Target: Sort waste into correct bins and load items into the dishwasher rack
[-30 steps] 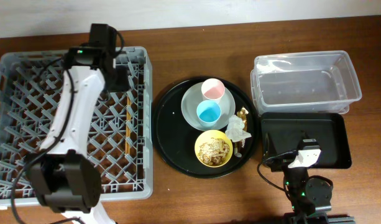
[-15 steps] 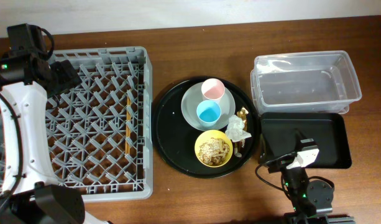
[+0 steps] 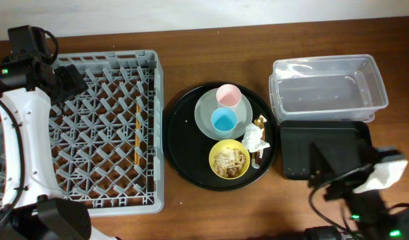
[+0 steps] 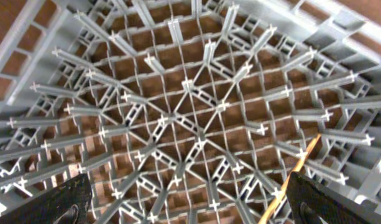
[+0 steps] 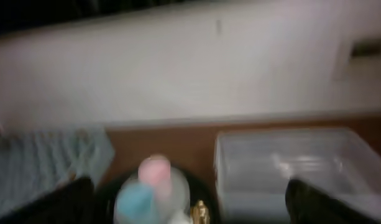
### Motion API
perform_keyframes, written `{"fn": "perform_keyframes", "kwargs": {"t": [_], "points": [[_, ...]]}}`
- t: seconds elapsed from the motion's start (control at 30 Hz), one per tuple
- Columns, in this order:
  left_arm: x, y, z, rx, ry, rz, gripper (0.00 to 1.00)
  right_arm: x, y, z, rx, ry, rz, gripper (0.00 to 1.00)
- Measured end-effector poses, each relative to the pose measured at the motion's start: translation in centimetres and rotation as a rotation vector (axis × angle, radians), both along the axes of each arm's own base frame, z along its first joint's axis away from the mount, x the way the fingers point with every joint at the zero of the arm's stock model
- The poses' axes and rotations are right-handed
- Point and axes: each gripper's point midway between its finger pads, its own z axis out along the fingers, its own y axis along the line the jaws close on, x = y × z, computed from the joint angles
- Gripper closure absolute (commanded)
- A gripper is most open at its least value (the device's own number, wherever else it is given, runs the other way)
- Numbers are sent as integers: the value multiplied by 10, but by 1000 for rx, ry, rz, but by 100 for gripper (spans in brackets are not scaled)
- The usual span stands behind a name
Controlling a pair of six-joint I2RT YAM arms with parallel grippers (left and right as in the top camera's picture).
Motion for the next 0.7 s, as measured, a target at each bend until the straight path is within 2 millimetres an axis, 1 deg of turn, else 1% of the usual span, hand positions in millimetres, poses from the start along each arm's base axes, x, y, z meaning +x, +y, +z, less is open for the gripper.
{"fn": "perform_keyframes", "kwargs": {"t": [0.03,0.07,0.13,0.17,0.2,0.23,0.27,0.3,0.33,0.37,0.4,0.43,0.5,0.53,0.6,0.7], "points": [[0,0,0,1,-2,0,1,-2,-1,13,-12,82,-6,1],[0,0,0,-1,-2,0,1,0,-2,23,-21,171,-10,1],[0,-1,0,-3,1,-1,1,3,-2,25,-31,342,-6,1],[0,0,0,-2,-2,-1,1,9,-1,29,-31,414,2,1],[0,-1,0,-4,0,-1,0,17,2,33,-26,443,19,1],[0,0,0,-3,-2,-1,1,28,10,39,-11,505,56,1],[0,-1,0,-3,-2,-1,1,37,18,39,11,565,101,1],[0,-1,0,-3,-1,-1,1,43,24,36,29,611,134,1],[0,-1,0,-4,0,-1,0,50,31,32,49,655,168,12],[0,-1,0,-3,-1,-1,1,58,38,23,79,719,204,24],[0,-1,0,-3,-1,-1,1,61,43,11,103,792,223,39],[0,-1,0,-4,-1,-1,1,63,46,0,128,856,228,43],[0,-1,0,-4,0,-1,1,68,50,-18,152,949,242,43],[0,-1,0,-4,-1,-1,1,69,52,-24,152,971,247,43],[0,-1,0,-4,-1,-1,1,72,57,-47,150,1034,245,40],[0,0,0,-3,-1,-1,1,76,59,-81,139,1106,188,39]]}}
